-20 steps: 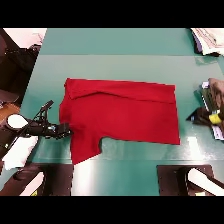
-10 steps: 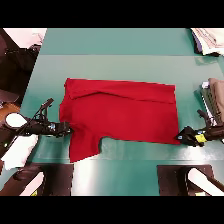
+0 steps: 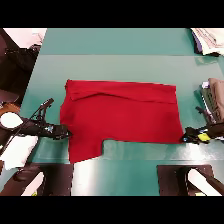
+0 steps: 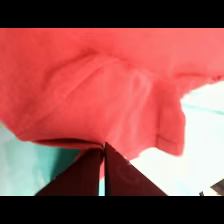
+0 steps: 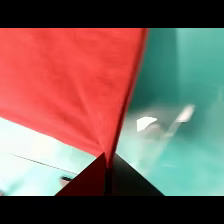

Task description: Fold the shirts.

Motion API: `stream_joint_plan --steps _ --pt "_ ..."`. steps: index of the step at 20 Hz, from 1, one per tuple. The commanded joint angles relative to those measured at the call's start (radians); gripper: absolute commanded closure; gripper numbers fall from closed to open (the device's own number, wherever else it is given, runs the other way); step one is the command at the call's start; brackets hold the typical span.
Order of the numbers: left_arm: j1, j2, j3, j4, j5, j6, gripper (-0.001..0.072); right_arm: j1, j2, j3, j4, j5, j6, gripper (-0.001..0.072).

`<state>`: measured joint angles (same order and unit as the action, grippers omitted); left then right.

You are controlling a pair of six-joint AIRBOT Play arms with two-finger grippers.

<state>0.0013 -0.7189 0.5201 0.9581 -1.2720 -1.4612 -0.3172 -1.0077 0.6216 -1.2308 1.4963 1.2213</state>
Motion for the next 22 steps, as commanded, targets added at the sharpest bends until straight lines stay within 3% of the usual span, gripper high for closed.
stream_joint_plan --steps 1,5,8,15,22 --pt "-0.035 0.131 0.043 0.018 -0.124 -0.093 0.0682 0.003 0.12 0.114 -0.117 0.103 0.021 0.0698" --pt "-0.045 0.181 0.145 -0.021 -0.197 -0.121 0.068 0.016 0.205 0.198 -0.123 0.09 0.062 0.0699" --pt "-0.045 0.119 0.219 -0.018 -0.048 -0.071 0.068 0.069 0.144 0.279 -0.121 0.046 0.073 0.0699" --pt "-0.045 -0.257 0.339 -0.019 0.256 0.024 0.0679 0.217 -0.185 0.504 -0.115 -0.113 0.098 0.0698" --pt "-0.045 -0.543 0.488 -0.02 0.407 0.055 0.0678 0.222 -0.481 0.714 0.143 -0.216 0.098 0.0697"
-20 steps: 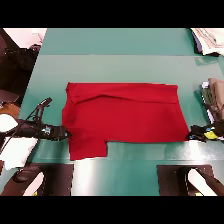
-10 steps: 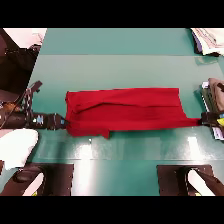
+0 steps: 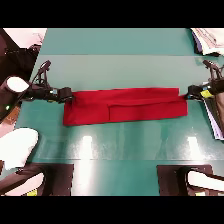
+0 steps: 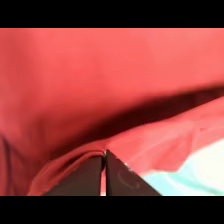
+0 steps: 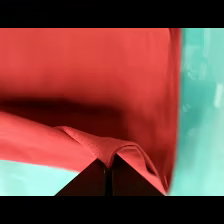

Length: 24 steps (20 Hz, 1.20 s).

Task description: Fold the shirts.

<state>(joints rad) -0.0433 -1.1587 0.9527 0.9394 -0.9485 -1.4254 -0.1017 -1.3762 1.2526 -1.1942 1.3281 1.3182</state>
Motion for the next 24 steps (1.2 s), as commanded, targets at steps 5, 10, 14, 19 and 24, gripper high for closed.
stream_joint_plan --steps 5,10,14,19,24 --pt "0.0 -0.145 0.098 -0.003 0.205 -0.026 0.0006 -0.018 -0.257 0.204 0.318 -0.148 0.002 0.0138" --pt "0.0 -0.145 0.221 -0.004 -0.012 -0.005 0.0383 -0.114 -0.262 0.242 0.256 0.047 -0.071 0.0135" --pt "-0.001 -0.145 0.224 -0.011 -0.077 -0.006 0.0678 -0.213 -0.264 0.169 0.224 0.113 -0.125 0.0134" --pt "-0.001 -0.146 0.209 -0.013 -0.105 -0.007 0.0678 -0.282 -0.29 0.024 0.314 0.024 -0.228 0.014" --pt "-0.001 -0.146 0.181 -0.035 -0.107 -0.008 0.0678 -0.241 -0.376 0.025 0.333 0.036 -0.258 0.016"
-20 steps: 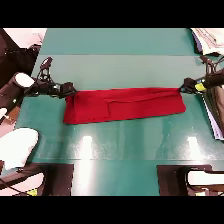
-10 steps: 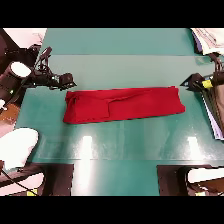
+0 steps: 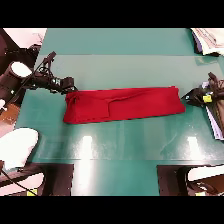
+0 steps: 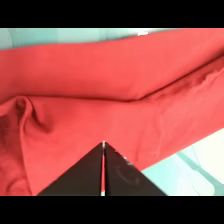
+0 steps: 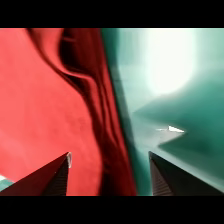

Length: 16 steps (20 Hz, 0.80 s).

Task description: Fold the shirts.

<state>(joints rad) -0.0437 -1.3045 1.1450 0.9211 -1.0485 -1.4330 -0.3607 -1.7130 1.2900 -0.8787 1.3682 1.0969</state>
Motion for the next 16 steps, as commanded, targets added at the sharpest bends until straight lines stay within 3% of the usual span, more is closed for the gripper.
stream_joint_plan --steps 1,4,8,13,16 --pt "0.0 0.0 -0.011 -0.018 -0.008 0.0 0.0678 0.032 -0.049 -0.012 0.047 0.0 -0.052 0.016" --pt "-0.029 0.0 -0.011 -0.015 -0.01 0.0 0.0679 0.073 -0.079 -0.012 0.127 0.002 -0.07 0.0175" --pt "-0.144 -0.001 -0.01 -0.014 0.092 -0.001 0.0679 0.116 -0.084 -0.012 0.121 0.039 -0.113 0.0674" --pt "-0.261 -0.117 0.116 -0.016 0.109 -0.007 0.068 0.098 0.058 -0.012 0.128 0.042 -0.109 0.0698" --pt "-0.354 -0.27 0.264 -0.017 0.105 -0.008 0.068 0.117 0.182 0.007 0.128 0.056 -0.04 0.0699"
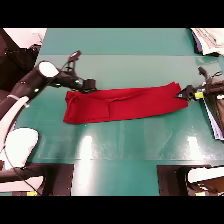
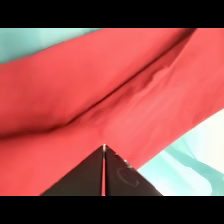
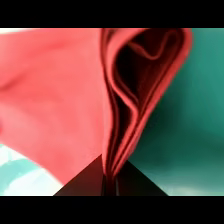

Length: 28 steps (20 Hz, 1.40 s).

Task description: Fold the shirts.

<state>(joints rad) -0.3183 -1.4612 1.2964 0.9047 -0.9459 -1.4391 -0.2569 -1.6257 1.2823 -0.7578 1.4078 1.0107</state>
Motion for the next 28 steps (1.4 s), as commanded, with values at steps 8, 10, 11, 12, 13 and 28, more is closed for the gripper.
stream_joint_plan --steps 8,10,11,12,13,28 --pt "-0.274 -0.49 0.452 -0.024 -0.005 -0.031 0.0679 0.247 0.169 0.366 0.007 0.119 0.232 0.07" --pt "-0.293 -0.542 0.48 -0.027 0.001 -0.039 0.068 0.318 0.169 0.436 0.006 0.12 0.235 0.07" --pt "-0.293 -0.557 0.486 -0.034 0.008 -0.059 0.0679 0.351 0.169 0.465 0.006 0.121 0.243 0.07" --pt "-0.293 -0.566 0.485 -0.034 0.019 -0.067 0.068 0.384 0.169 0.492 0.006 0.122 0.243 0.07" --pt "-0.293 -0.569 0.486 -0.029 0.027 -0.075 0.0679 0.409 0.169 0.513 0.006 0.123 0.246 0.07" --pt "-0.134 -0.523 0.725 0.043 -0.238 -0.08 0.068 0.533 0.154 0.542 0.005 0.13 0.218 0.07"
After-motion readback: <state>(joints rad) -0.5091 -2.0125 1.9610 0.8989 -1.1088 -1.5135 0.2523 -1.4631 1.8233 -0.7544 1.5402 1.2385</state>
